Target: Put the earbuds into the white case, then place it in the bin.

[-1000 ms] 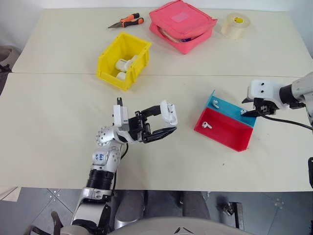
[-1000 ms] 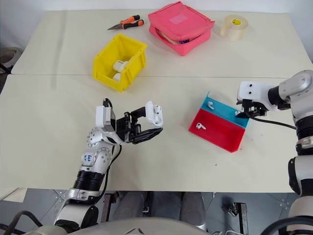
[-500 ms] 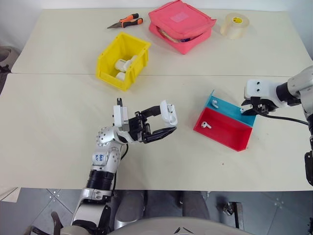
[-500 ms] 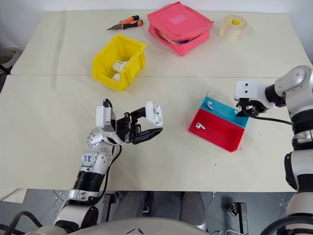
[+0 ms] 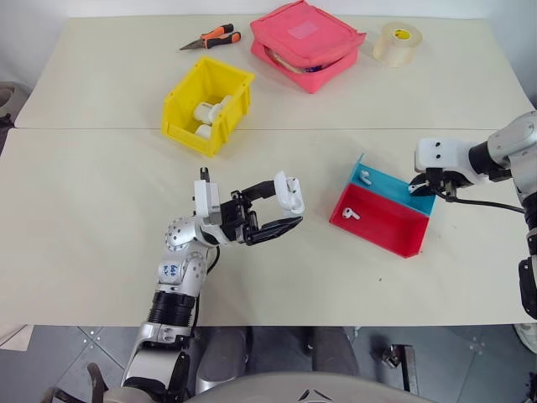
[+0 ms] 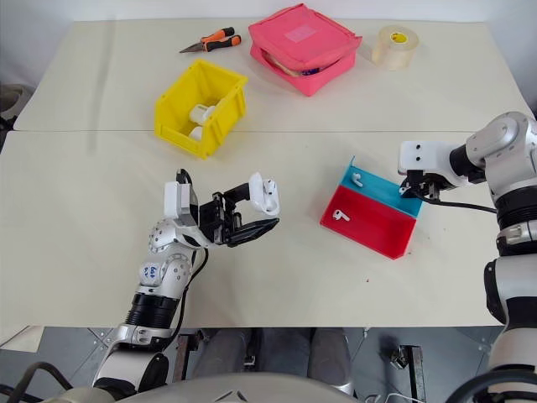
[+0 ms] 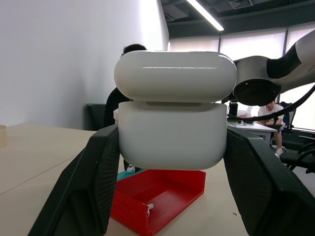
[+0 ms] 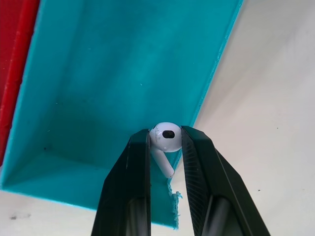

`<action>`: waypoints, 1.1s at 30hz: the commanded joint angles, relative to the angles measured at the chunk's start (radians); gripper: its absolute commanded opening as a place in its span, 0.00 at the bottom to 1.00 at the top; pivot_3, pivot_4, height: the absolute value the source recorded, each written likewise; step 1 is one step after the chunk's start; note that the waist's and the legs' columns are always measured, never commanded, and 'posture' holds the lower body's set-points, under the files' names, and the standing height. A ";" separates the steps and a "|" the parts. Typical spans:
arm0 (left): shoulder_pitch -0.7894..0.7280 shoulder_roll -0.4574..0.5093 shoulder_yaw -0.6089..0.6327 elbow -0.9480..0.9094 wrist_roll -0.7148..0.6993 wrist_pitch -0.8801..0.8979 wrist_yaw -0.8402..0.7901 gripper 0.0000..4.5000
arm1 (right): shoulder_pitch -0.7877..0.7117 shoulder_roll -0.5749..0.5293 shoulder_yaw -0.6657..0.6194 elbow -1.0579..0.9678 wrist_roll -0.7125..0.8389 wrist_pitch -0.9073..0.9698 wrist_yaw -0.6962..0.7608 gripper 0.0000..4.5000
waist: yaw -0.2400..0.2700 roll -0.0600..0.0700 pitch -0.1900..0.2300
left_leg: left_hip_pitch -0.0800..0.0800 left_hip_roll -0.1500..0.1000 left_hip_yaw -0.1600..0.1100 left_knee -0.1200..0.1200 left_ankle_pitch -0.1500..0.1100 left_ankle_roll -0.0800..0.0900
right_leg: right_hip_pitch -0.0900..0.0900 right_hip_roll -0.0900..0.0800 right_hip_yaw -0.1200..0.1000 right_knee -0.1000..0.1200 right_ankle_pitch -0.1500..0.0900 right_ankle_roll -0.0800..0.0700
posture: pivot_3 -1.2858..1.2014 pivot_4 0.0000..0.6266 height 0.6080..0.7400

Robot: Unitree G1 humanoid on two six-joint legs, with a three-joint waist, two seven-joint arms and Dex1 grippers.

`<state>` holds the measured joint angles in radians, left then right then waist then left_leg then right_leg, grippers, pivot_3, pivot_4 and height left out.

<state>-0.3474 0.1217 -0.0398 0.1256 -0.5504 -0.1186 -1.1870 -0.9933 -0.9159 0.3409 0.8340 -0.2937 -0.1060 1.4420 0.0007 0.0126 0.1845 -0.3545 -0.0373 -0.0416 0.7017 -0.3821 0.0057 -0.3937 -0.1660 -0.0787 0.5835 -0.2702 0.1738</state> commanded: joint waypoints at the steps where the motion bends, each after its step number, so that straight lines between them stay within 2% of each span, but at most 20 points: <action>1: -0.014 0.002 -0.002 -0.038 -0.008 -0.012 -0.002 0.62 | 0.033 0.004 0.002 0.005 -0.010 0.008 -0.007 0.15 | 0.000 0.000 0.000 | 0.000 0.000 0.000 0.000 0.000 0.000 | 0.000 0.000 0.000 0.000 0.000 0.000 | 0.52 0.24 1.00; 3: -0.016 0.003 -0.002 -0.037 -0.009 -0.010 -0.003 0.62 | 0.040 0.006 -0.012 -0.008 0.002 0.013 -0.014 0.15 | -0.001 0.000 0.000 | 0.000 0.000 0.000 0.000 0.000 0.000 | 0.000 0.000 0.000 0.000 0.000 0.000 | 0.52 0.24 1.00; 9: -0.027 -0.007 -0.016 -0.030 -0.008 -0.001 -0.007 0.62 | 0.084 -0.007 -0.180 -0.191 0.173 0.176 -0.016 0.15 | -0.001 0.001 0.001 | 0.000 0.000 0.000 0.000 0.000 0.000 | -0.001 0.000 0.000 0.000 0.000 0.000 | 0.52 0.24 1.00; 11: -0.041 -0.013 -0.027 -0.022 -0.008 0.009 -0.014 0.62 | 0.172 -0.036 -0.291 -0.342 0.295 0.200 -0.006 0.15 | 0.004 0.002 0.001 | -0.001 0.000 0.000 0.000 0.000 0.000 | -0.001 0.000 0.000 0.000 0.000 0.000 | 0.52 0.24 1.00; 13: -0.057 -0.014 -0.035 -0.011 -0.010 0.021 -0.020 0.62 | 0.282 -0.027 -0.421 -0.526 0.465 0.326 0.005 0.15 | 0.013 0.002 0.001 | -0.002 0.000 -0.001 0.000 0.000 0.000 | -0.001 0.000 -0.001 0.000 0.000 0.000 | 0.52 0.24 1.00; 17: -0.079 -0.009 -0.033 0.001 -0.017 0.040 -0.031 0.62 | 0.421 0.029 -0.558 -0.777 0.659 0.551 -0.102 0.15 | 0.023 0.002 0.001 | -0.002 0.000 -0.001 0.000 0.000 0.000 | -0.001 0.000 -0.001 0.000 0.000 0.000 | 0.52 0.24 1.00; 19: -0.086 -0.007 -0.029 0.005 -0.020 0.050 -0.036 0.62 | 0.478 0.072 -0.613 -0.881 0.742 0.614 -0.165 0.15 | 0.024 0.002 0.001 | -0.002 0.000 -0.001 0.001 0.000 0.000 | -0.001 0.000 -0.001 0.001 0.000 0.000 | 0.52 0.24 1.00; 22: -0.103 -0.011 -0.027 0.015 -0.023 0.070 -0.037 0.62 | 0.561 0.217 -0.725 -1.058 0.967 0.770 -0.337 0.15 | 0.024 0.002 0.001 | -0.001 0.000 -0.001 0.001 0.000 -0.001 | -0.001 0.000 -0.001 0.002 0.000 0.000 | 0.52 0.24 1.00; 25: -0.116 -0.013 -0.027 0.025 -0.021 0.080 -0.042 0.62 | 0.634 0.318 -0.765 -1.183 1.131 0.865 -0.458 0.15 | 0.024 0.002 0.001 | -0.001 0.000 -0.002 0.001 0.000 -0.001 | -0.001 0.000 0.000 0.002 0.000 0.000 | 0.52 0.24 1.00; 28: -0.132 -0.015 -0.025 0.034 -0.021 0.088 -0.044 0.62 | 0.695 0.420 -0.774 -1.269 1.299 0.916 -0.585 0.15 | 0.024 0.002 0.001 | -0.001 0.000 -0.002 0.001 0.000 -0.001 | -0.001 0.000 0.000 0.002 0.000 0.000 | 0.52 0.24 1.00; 33: -0.145 -0.015 -0.023 0.040 -0.020 0.100 -0.052 0.62 | 0.780 0.514 -0.710 -1.368 1.398 0.905 -0.693 0.15 | 0.022 0.002 0.001 | -0.001 -0.001 -0.001 0.001 0.000 -0.001 | -0.002 0.000 0.000 0.002 0.000 0.000 | 0.52 0.24 1.00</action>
<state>-0.4693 0.1122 -0.0643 0.1742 -0.5530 -0.0196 -1.2337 -0.2212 -0.4126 -0.3783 -0.4757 1.0565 0.8114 0.7772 0.0231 0.0146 0.1856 -0.3557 -0.0381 -0.0430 0.7024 -0.3820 0.0051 -0.3952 -0.1659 -0.0786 0.5856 -0.2701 0.1739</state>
